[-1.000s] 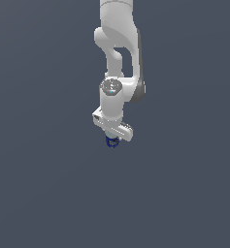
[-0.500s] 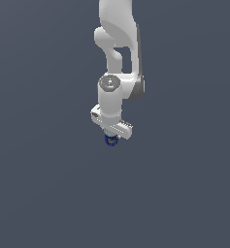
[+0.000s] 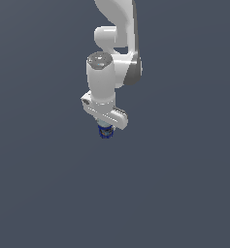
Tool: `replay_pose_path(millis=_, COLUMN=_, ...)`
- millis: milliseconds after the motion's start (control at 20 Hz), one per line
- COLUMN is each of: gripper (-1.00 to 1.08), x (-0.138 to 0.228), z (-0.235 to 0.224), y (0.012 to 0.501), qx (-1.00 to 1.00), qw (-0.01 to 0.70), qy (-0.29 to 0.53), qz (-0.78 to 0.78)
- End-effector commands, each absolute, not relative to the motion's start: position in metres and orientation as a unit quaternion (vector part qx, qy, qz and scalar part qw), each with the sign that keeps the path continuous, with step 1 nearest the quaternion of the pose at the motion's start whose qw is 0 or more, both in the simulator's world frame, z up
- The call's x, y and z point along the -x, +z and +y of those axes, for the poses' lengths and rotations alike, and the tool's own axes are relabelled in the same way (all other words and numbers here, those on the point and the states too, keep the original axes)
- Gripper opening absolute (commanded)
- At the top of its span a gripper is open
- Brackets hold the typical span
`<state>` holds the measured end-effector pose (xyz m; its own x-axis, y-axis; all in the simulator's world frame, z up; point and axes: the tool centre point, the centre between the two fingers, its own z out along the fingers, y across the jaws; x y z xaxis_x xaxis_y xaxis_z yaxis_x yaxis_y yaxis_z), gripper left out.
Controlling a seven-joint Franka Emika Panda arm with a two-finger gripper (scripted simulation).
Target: Pick up the object and move it to a goal position.
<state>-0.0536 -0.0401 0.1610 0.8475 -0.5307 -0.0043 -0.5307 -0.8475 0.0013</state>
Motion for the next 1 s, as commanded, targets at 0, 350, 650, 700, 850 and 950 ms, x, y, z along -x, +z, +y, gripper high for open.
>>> replay_pose_path(millis=0, gripper=-1.00, x=0.053, z=-0.050, y=0.189, qx=-0.961, qw=-0.001, qy=0.000, qz=-0.277)
replay_pose_path(millis=350, gripper=-1.00, x=0.054, z=-0.077, y=0.265, qx=-0.961, qw=0.000, qy=0.000, qz=-0.277)
replay_pose_path(millis=650, gripper=-1.00, x=0.054, z=-0.099, y=0.328, qx=-0.961, qw=0.000, qy=0.000, qz=-0.277)
replay_pose_path(millis=700, gripper=-1.00, x=0.054, z=-0.102, y=0.339, qx=-0.961, qw=0.000, qy=0.000, qz=-0.277)
replay_pose_path(millis=850, gripper=-1.00, x=0.054, z=-0.113, y=0.369, qx=-0.961, qw=0.000, qy=0.000, qz=-0.277)
replay_pose_path(millis=950, gripper=-1.00, x=0.053, z=-0.120, y=0.390, qx=-0.961, qw=0.000, qy=0.000, qz=-0.277)
